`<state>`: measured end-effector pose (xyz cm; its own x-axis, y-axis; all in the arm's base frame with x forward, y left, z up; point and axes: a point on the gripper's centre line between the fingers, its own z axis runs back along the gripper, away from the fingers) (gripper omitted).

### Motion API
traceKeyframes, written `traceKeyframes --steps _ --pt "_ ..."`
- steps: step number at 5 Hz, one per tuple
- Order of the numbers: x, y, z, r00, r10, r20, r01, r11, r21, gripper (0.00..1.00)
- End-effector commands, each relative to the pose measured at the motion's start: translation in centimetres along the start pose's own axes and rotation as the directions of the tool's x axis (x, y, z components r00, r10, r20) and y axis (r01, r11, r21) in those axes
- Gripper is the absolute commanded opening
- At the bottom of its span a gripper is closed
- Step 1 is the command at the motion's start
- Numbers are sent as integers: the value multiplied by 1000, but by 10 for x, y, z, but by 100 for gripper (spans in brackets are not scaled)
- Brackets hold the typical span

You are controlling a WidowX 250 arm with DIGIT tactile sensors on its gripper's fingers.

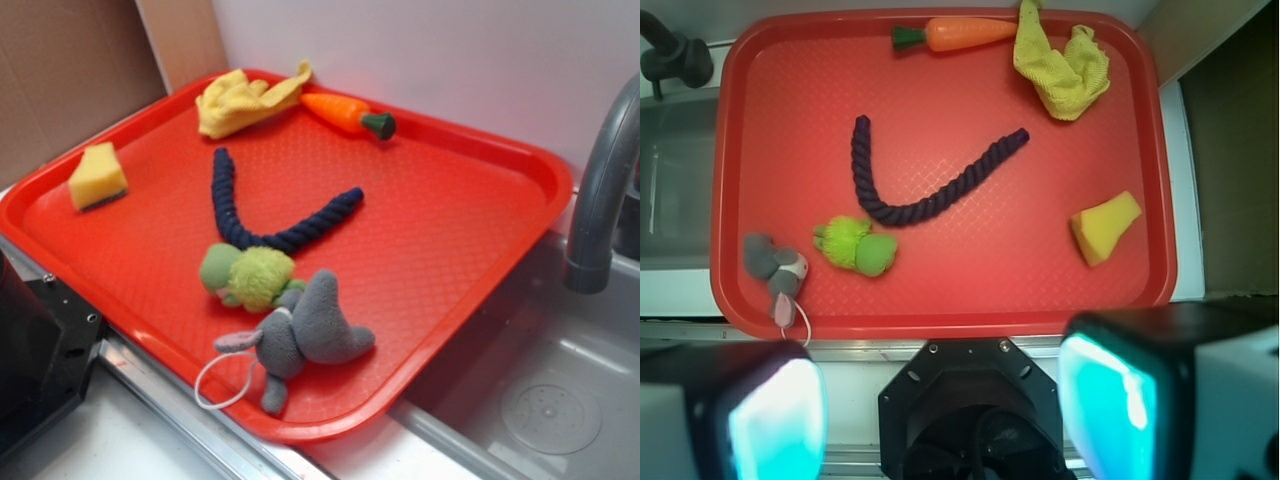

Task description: Grab the green sponge.

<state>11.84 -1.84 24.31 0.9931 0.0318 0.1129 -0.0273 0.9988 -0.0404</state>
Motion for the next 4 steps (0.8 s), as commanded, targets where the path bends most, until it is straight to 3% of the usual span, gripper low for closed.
traceKeyframes --steps 1,2,3,4 --pt "0 0 0 1000 0 0 0 1000 0 100" --pt "-1 52 -48 953 255 -165 -256 967 18 100" --pt "-2 99 -92 881 461 -102 -460 887 40 100" --pt "-16 119 -118 748 661 -54 -655 749 95 100"
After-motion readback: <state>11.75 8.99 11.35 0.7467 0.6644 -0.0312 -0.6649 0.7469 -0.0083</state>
